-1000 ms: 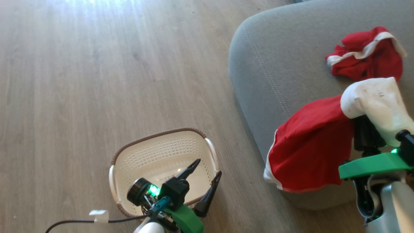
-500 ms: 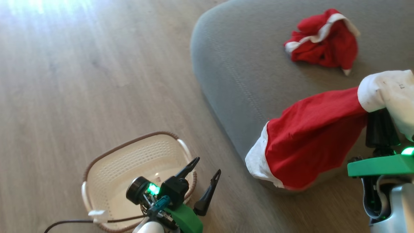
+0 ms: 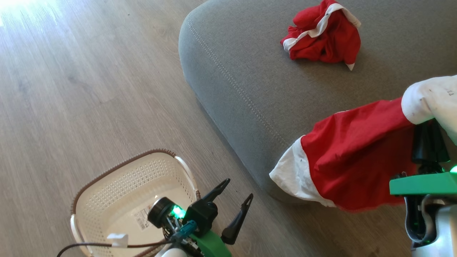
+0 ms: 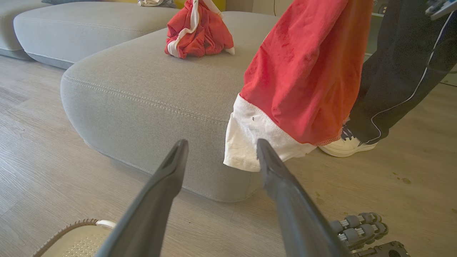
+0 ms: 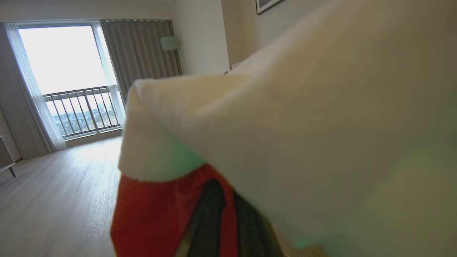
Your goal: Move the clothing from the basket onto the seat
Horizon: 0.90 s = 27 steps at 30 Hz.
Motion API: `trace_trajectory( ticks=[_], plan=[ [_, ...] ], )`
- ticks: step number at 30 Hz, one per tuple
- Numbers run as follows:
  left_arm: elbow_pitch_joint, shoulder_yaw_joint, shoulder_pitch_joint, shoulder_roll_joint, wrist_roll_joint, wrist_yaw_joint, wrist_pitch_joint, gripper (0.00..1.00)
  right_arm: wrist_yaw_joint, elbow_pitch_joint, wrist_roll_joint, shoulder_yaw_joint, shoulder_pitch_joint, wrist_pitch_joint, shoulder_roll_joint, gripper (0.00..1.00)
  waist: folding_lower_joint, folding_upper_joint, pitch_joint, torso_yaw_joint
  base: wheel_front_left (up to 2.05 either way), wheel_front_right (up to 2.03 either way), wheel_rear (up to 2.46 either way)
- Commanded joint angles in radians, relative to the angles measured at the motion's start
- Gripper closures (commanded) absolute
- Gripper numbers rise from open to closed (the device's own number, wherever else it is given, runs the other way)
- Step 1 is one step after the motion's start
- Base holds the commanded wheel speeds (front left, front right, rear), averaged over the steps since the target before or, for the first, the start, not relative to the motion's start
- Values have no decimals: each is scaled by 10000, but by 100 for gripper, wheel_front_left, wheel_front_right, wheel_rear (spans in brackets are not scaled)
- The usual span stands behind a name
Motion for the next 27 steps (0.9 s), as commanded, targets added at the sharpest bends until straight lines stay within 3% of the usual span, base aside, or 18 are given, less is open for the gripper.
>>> trace_trajectory(
  ticks=[1, 8, 14, 27],
  plan=[
    [-277, 268, -440, 26, -68, -13, -53, 0, -2, -431, -80, 152, -128, -67, -38, 100, 0, 0, -8, 11, 0, 0, 0],
    [-317, 328, -470, 26, -109, 115, -53, 0, -2, -373, 107, 30, -316, -67, -48, 100, 0, 0, 43, 52, 0, 0, 0],
    [-276, 384, -590, 27, 138, 35, -53, 0, -2, -482, 248, 72, -1077, -67, -686, 100, 0, 0, 544, 154, 0, 0, 0],
    [-491, 493, -1406, 750, 851, -322, -53, 0, -2, 299, 897, 152, -5012, -67, -2924, 100, 0, 0, 2753, 547, 0, 0, 0]
  ],
)
